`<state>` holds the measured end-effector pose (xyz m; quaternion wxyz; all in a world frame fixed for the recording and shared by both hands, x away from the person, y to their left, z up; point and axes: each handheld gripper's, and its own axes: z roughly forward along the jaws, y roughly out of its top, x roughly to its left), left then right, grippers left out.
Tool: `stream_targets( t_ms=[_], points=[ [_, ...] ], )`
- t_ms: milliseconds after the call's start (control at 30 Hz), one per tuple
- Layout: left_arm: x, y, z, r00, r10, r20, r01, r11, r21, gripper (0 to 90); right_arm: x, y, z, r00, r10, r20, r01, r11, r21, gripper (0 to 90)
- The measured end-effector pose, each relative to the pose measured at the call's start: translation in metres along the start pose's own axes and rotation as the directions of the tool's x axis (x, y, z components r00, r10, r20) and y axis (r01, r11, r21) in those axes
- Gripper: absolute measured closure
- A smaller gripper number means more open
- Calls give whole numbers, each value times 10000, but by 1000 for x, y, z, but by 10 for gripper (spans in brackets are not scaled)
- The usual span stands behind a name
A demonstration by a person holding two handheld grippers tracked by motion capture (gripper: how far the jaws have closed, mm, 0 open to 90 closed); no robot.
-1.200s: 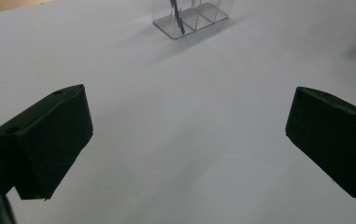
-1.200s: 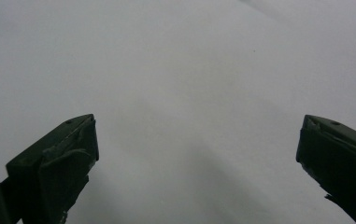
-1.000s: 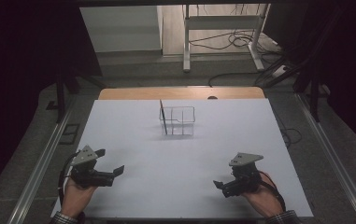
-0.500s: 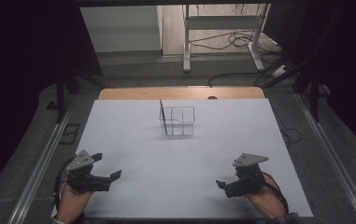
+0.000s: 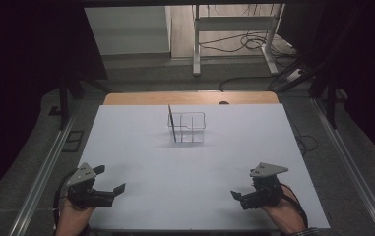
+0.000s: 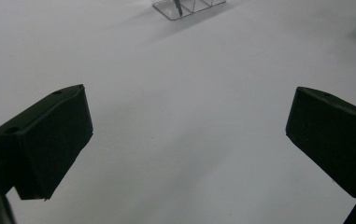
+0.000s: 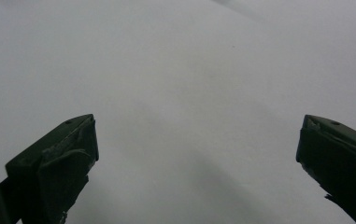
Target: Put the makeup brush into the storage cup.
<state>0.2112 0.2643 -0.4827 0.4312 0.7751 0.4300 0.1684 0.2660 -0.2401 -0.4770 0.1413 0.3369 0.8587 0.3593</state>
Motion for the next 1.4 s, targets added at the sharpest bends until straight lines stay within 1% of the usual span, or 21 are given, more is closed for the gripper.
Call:
stream_targets(
  t_ms=[500,933,967,1067,1200,1400],
  points=[
    [-3,-6,-7,9999,79,-145,-79,10000,54,8,-3,-8,-11,9996,209,163,-207,9997,-150,0],
    [-3,-12,-12,9998,-29,-200,32,9999,143,6,-5,-15,-17,9990,385,239,-381,9991,-199,0],
    [-3,-12,-12,9998,-37,-195,40,9999,156,6,-5,-16,-18,9986,488,209,-483,9986,-218,0],
    [-3,-14,-12,9998,-64,-191,68,9998,209,5,-5,-17,-20,9982,548,231,-543,9983,-186,0],
    [-2,-15,-14,9997,-155,-169,157,9998,133,4,-5,-20,-22,9977,637,213,-634,9979,-160,0],
    [-2,-14,-13,9997,-186,-148,189,9997,179,4,-6,-22,-22,9977,629,249,-627,9980,-76,0]
  ],
)
